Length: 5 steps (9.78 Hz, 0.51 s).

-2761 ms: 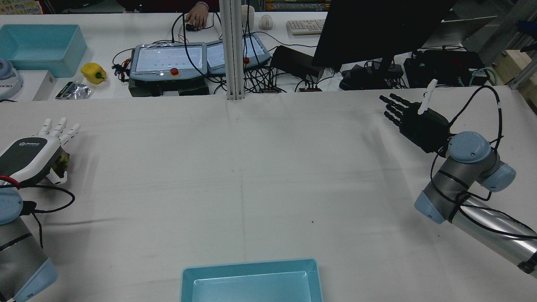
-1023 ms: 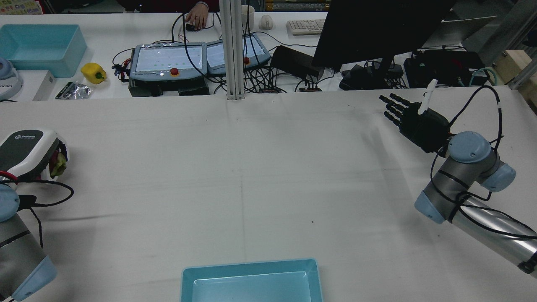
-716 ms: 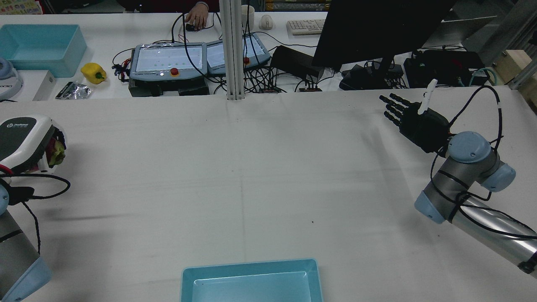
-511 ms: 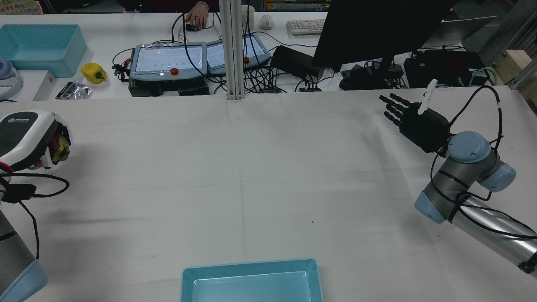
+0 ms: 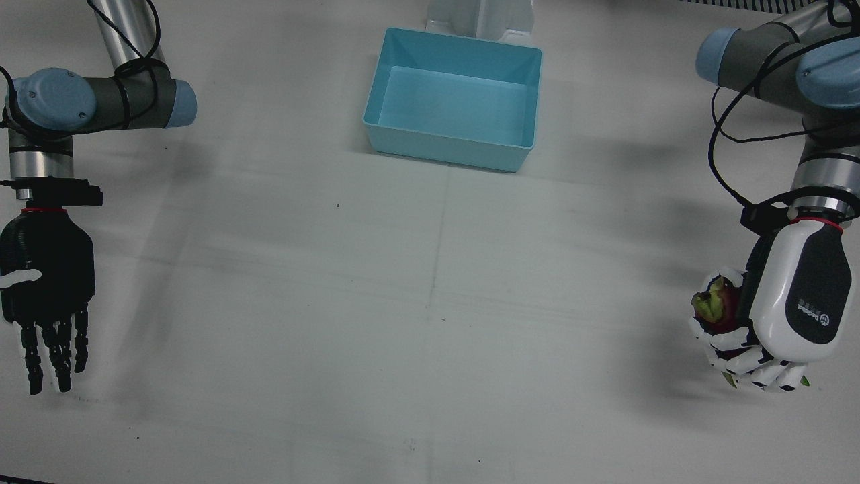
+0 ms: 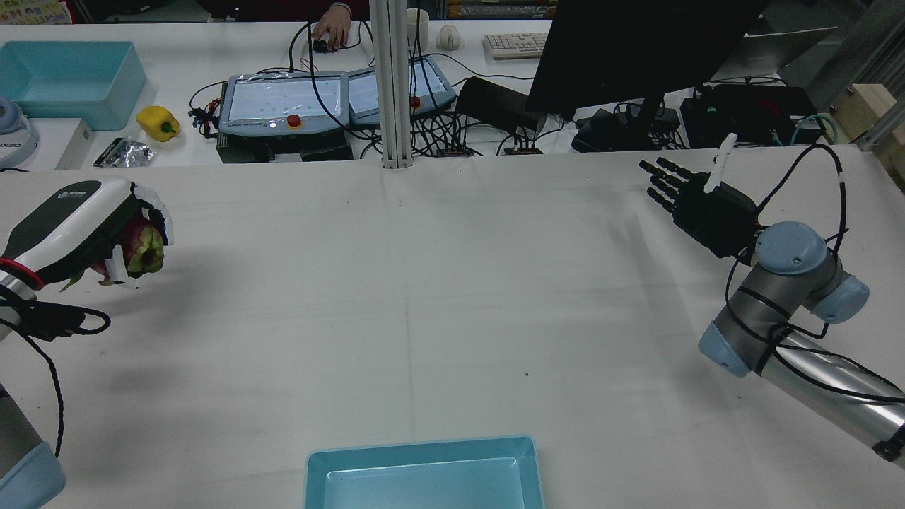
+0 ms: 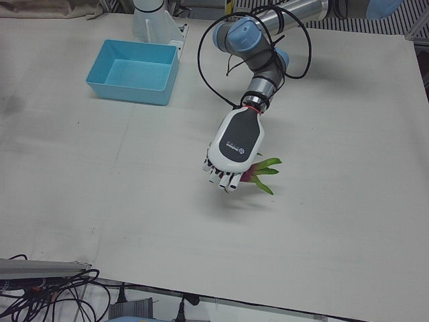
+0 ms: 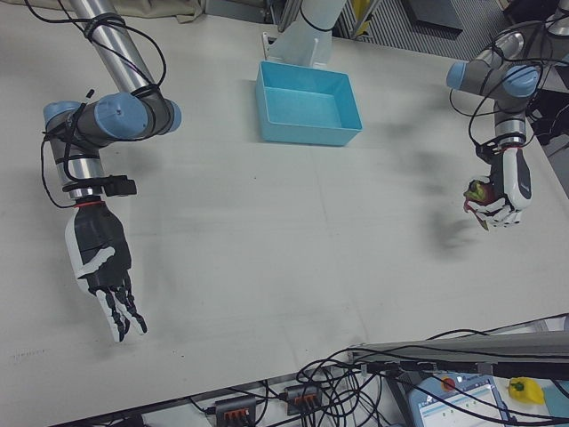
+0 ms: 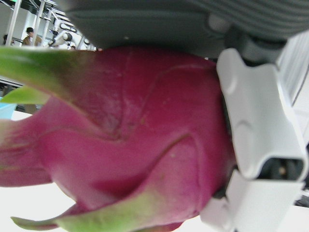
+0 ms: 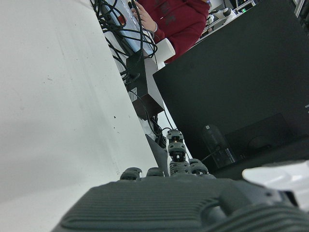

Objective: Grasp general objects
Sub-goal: 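Lift the dragon fruit with the left hand off the table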

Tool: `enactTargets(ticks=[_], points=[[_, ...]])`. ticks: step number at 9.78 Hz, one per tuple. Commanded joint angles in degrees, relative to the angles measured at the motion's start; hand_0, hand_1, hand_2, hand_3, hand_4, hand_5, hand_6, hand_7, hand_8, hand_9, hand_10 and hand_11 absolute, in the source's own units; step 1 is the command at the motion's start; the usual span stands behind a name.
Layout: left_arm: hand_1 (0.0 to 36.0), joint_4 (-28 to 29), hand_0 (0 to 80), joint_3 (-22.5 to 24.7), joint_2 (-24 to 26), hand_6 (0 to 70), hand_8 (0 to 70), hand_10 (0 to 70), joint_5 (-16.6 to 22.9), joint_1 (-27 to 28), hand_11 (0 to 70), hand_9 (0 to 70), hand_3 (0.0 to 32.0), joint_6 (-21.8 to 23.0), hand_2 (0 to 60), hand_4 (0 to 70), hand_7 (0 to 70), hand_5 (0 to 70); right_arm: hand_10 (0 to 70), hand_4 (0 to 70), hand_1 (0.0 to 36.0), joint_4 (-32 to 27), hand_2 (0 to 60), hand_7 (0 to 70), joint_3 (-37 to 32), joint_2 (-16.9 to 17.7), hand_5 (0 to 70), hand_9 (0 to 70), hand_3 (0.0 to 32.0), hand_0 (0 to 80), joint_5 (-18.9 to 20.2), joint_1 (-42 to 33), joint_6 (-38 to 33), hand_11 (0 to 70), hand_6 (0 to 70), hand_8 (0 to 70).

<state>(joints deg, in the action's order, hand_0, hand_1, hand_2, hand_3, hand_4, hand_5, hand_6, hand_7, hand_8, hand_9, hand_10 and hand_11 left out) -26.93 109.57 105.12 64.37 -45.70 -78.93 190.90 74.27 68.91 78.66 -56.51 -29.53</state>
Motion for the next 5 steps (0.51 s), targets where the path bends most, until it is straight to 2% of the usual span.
enactTargets(ticks=[1, 2, 3, 5], points=[[36.0, 4.4, 75.9, 4.1, 0.9, 69.5, 70.0, 70.0, 14.5, 0.3, 70.0, 70.0, 0.0, 2.6, 60.0, 70.0, 70.0, 70.0, 0.0, 0.0, 0.0, 0.0, 0.0, 0.0, 0.0, 0.0, 0.0, 0.0, 0.0, 0.0, 0.0, 0.0, 0.0, 0.0, 0.0, 0.0], [36.0, 6.0, 76.2, 4.1, 1.2, 64.7, 67.5, 70.0, 16.2, 0.2, 70.0, 70.0, 0.0, 6.6, 60.0, 70.0, 70.0, 70.0, 0.0, 0.0, 0.0, 0.0, 0.0, 0.0, 0.0, 0.0, 0.0, 0.0, 0.0, 0.0, 0.0, 0.0, 0.0, 0.0, 0.0, 0.0], [36.0, 7.1, 80.0, 4.1, 1.2, 60.9, 61.9, 67.8, 16.6, 0.2, 70.0, 70.0, 0.0, 8.7, 60.0, 70.0, 70.0, 70.0, 0.0, 0.0, 0.0, 0.0, 0.0, 0.0, 0.0, 0.0, 0.0, 0.0, 0.0, 0.0, 0.0, 0.0, 0.0, 0.0, 0.0, 0.0], [36.0, 9.9, 80.0, 4.2, 1.1, 55.0, 54.3, 63.8, 17.0, 0.4, 70.0, 70.0, 0.0, 11.8, 60.0, 70.0, 70.0, 70.0, 0.0, 0.0, 0.0, 0.0, 0.0, 0.0, 0.0, 0.0, 0.0, 0.0, 0.0, 0.0, 0.0, 0.0, 0.0, 0.0, 0.0, 0.0]])
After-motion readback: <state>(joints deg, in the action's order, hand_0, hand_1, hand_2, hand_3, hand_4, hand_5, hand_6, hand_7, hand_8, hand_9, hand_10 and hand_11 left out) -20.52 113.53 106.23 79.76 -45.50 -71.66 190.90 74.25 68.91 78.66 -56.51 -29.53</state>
